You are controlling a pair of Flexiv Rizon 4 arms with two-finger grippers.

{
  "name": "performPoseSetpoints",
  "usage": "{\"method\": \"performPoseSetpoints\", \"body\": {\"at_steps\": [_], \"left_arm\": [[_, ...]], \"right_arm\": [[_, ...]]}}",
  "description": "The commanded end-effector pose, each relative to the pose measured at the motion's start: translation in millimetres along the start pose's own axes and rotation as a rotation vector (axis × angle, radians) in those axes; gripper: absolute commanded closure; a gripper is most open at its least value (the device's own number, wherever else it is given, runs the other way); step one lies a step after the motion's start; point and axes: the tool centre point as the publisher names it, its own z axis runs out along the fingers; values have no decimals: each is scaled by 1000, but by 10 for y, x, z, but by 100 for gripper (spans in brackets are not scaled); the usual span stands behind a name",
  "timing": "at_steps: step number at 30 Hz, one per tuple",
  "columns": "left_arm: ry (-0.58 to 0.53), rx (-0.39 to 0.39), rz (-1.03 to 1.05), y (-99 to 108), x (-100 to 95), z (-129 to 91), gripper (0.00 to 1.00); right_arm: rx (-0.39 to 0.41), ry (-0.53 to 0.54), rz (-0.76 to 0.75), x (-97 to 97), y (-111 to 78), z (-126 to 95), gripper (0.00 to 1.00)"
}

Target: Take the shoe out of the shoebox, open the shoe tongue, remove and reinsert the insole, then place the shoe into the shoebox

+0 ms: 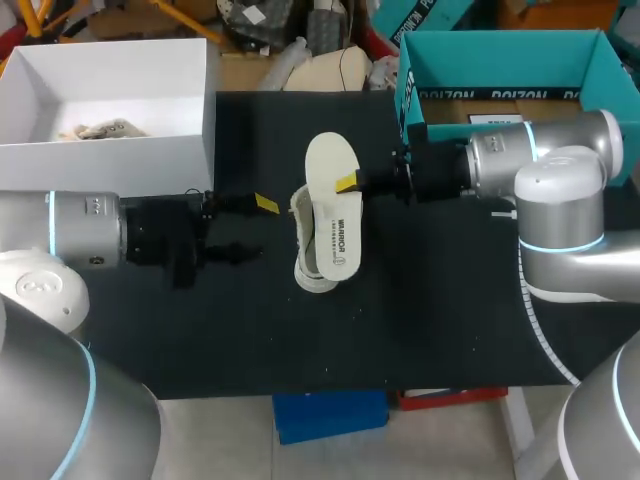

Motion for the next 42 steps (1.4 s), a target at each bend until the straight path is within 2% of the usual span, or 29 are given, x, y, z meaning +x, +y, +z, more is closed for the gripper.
{"method": "performPoseSetpoints", "body": {"at_steps": [1, 7, 17, 20, 21, 24, 27, 38, 42], "left_arm": [[-174, -72, -16, -104, 131, 80, 0], [-234, -79, -23, 0, 157, 243, 0], [-268, -74, -21, 164, 104, 633, 0], [-279, -67, -19, 187, 60, 753, 15], [-280, -67, -19, 195, 43, 789, 15], [-285, -59, -11, 184, -8, 891, 29], [-292, -58, -11, 187, -35, 961, 51], [-325, -48, 5, 233, -166, 1090, 66], [-330, -46, 13, 268, -198, 1105, 75]], "right_arm": [[-2, -1, 0, 0, -4, 9, 100], [-2, -1, 0, 0, -4, 9, 100], [-2, -1, 0, 0, -4, 9, 100], [-2, -1, 0, 0, -4, 9, 100], [-2, -1, 0, 0, -4, 9, 100], [-2, -1, 0, 0, -4, 9, 100], [-2, -1, 0, 0, -4, 9, 100], [-2, -1, 0, 0, -4, 9, 100], [-2, -1, 0, 0, -4, 9, 100]]}}
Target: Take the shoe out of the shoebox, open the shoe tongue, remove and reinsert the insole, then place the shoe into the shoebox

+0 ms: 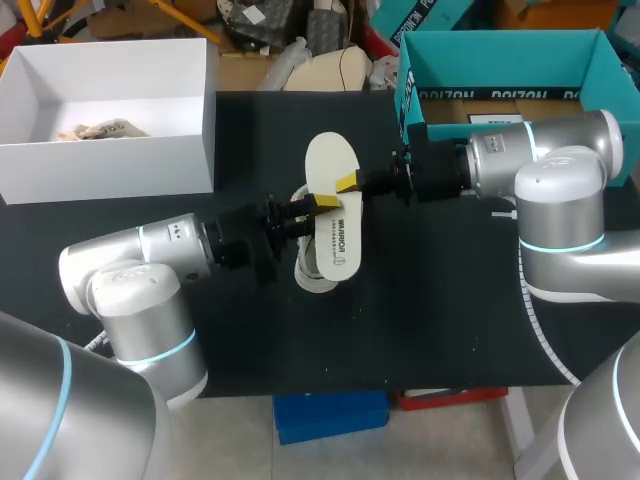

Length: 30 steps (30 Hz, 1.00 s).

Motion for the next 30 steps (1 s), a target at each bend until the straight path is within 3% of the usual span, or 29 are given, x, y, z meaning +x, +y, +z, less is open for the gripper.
{"method": "performPoseSetpoints", "body": {"at_steps": [1, 3, 5, 9, 10, 11, 21, 25, 30], "left_arm": [[-2, 6, 5, 41, -8, 55, 77], [0, 15, 11, 41, -9, 57, 85], [2, 18, 12, 40, -5, 60, 100], [12, 36, 13, 38, 15, 67, 100], [19, 41, 19, 28, 19, 63, 100], [33, 36, 31, 16, 22, 57, 100], [322, -32, -38, -115, 93, -304, 100], [379, -24, -95, -203, 99, -488, 100], [507, -41, -156, -288, 163, -694, 100]], "right_arm": [[-2, -1, 0, 0, -4, 9, 100], [-2, -1, 0, 0, -4, 9, 100], [-2, -1, 0, 0, -4, 9, 100], [-2, -1, 0, 0, -4, 9, 99], [-2, -1, 0, 0, -4, 9, 56], [-18, 3, 1, 3, -8, -10, 0], [-63, -213, 19, -49, -190, -241, 0], [-71, -284, -18, 0, -275, -355, 0], [-27, -507, -89, 39, -409, -520, 0]]}}
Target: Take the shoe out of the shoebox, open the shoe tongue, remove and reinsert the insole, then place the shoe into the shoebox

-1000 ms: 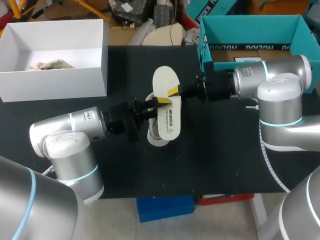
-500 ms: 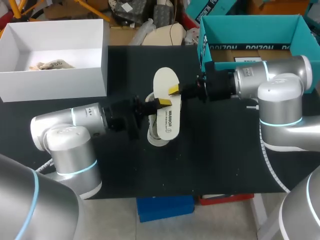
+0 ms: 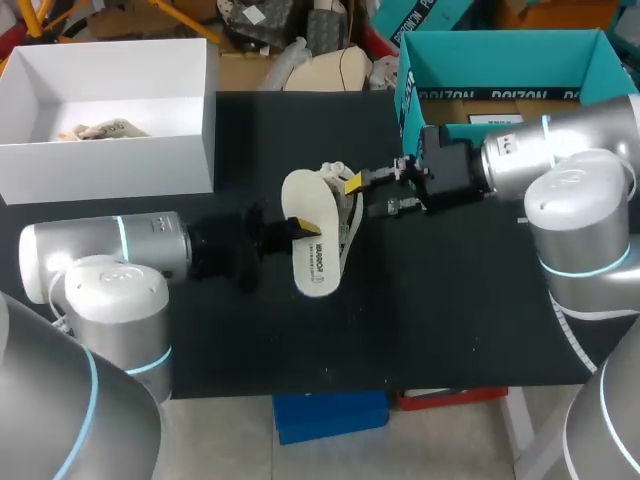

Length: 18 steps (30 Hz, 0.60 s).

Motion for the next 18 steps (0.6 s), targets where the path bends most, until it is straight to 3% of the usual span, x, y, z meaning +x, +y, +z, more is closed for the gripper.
{"method": "performPoseSetpoints", "body": {"at_steps": [1, 4, 12, 18], "left_arm": [[201, -2, -18, -119, 40, -283, 100], [236, 5, -29, -163, 112, -368, 100], [241, 55, 4, -237, 188, -512, 100], [242, 44, 61, -254, 189, -530, 100]], "right_arm": [[46, -264, -71, 71, -158, -266, 0], [59, -363, -110, 85, -228, -361, 0], [59, -363, -110, 85, -228, -361, 0], [59, -363, -110, 85, -228, -361, 0]]}}
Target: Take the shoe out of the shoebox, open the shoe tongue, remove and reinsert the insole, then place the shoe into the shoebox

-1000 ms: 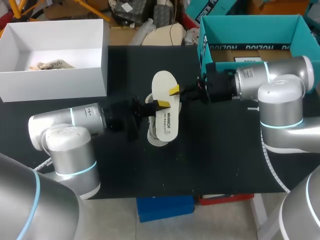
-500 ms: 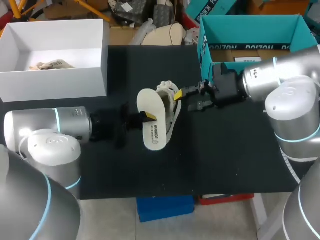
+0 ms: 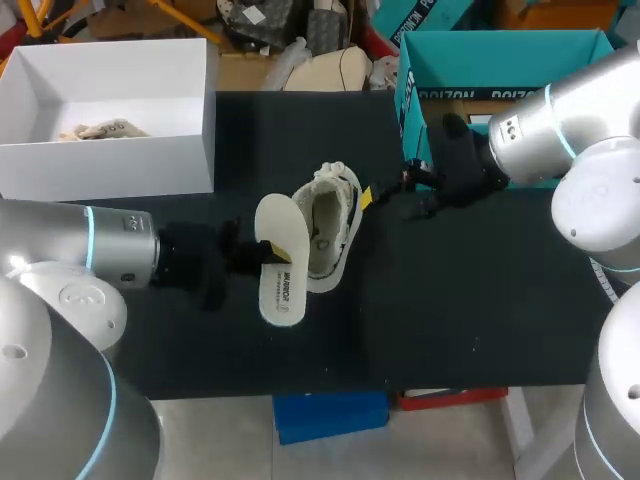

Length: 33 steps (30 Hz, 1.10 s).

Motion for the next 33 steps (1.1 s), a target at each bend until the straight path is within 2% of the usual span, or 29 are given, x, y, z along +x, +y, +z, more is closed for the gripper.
{"method": "performPoseSetpoints", "body": {"at_steps": [1, 11, 12, 17, 21, 27, 33], "left_arm": [[40, 0, 0, -23, -15, -47, 100], [40, 0, 0, -23, -15, -47, 100], [40, 0, 0, -23, -15, -47, 100], [71, 235, -259, -56, -52, -150, 100], [122, 333, -351, -123, -53, -172, 100], [182, 404, -414, -209, -32, -189, 100], [236, 415, -415, -227, 4, -197, 100]], "right_arm": [[4, -72, 2, 22, 13, 6, 0], [4, -72, 2, 22, 13, 6, 0], [16, -107, -36, 43, 19, 7, 0], [-14, -205, -149, 59, -52, -34, 0], [0, -208, -123, -18, -176, -45, 0], [-10, -215, -102, -57, -396, -104, 0], [-12, -235, -82, -82, -611, -225, 0]]}}
